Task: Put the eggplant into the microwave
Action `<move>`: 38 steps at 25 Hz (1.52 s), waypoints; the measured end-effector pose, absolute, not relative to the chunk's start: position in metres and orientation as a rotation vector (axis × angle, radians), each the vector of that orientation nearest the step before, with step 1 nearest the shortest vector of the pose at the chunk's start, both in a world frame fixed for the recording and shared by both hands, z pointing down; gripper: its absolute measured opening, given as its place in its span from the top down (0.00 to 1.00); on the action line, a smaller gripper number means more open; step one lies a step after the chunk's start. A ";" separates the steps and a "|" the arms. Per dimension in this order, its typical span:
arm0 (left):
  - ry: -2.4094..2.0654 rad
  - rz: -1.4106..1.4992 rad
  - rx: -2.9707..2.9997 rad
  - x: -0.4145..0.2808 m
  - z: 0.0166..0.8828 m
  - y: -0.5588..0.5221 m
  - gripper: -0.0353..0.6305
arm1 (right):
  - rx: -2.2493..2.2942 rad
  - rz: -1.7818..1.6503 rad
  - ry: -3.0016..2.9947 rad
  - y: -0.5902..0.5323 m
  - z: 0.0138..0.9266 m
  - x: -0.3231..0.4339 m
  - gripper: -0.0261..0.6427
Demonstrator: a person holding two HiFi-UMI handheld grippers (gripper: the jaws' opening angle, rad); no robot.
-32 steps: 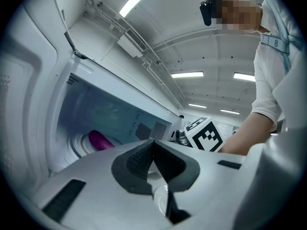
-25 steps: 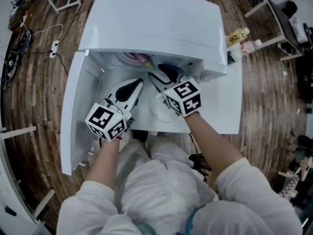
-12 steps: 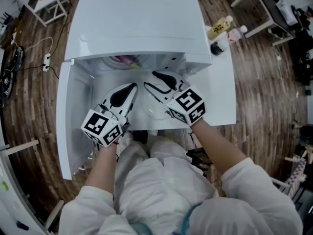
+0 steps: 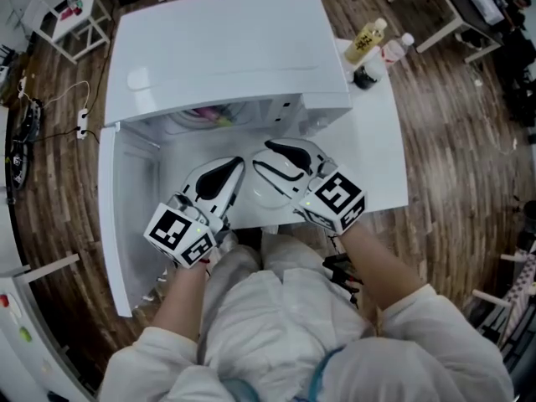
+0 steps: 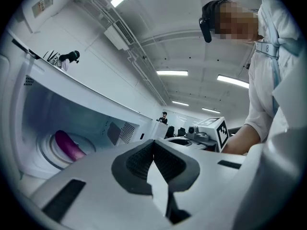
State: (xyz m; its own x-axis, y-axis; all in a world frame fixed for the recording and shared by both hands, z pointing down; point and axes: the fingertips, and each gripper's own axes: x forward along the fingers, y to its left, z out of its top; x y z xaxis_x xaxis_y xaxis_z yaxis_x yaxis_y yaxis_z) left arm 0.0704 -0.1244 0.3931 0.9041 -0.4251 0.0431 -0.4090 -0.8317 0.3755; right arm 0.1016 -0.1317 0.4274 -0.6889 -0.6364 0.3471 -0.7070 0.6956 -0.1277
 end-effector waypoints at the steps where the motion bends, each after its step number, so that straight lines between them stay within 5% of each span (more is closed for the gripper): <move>1: -0.600 -0.056 2.693 0.073 0.391 -0.123 0.94 | 1.074 0.366 -2.639 -0.130 0.425 0.103 0.69; 13: -0.520 -0.043 2.729 0.088 0.378 -0.117 0.94 | 1.219 0.341 -2.681 -0.110 0.401 0.126 0.89; 38: -0.470 -0.097 2.722 0.094 0.378 -0.109 0.94 | 1.244 0.424 -2.667 -0.099 0.388 0.140 0.91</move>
State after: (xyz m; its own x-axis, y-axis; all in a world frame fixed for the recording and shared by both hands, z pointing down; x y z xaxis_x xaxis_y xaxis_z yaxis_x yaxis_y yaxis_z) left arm 0.0938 -0.1092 0.3784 0.9418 -0.3363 -0.0041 -0.3103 -0.8737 0.3746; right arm 0.1398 -0.0993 0.3883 -0.6381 -0.7214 0.2691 -0.7693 0.6120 -0.1837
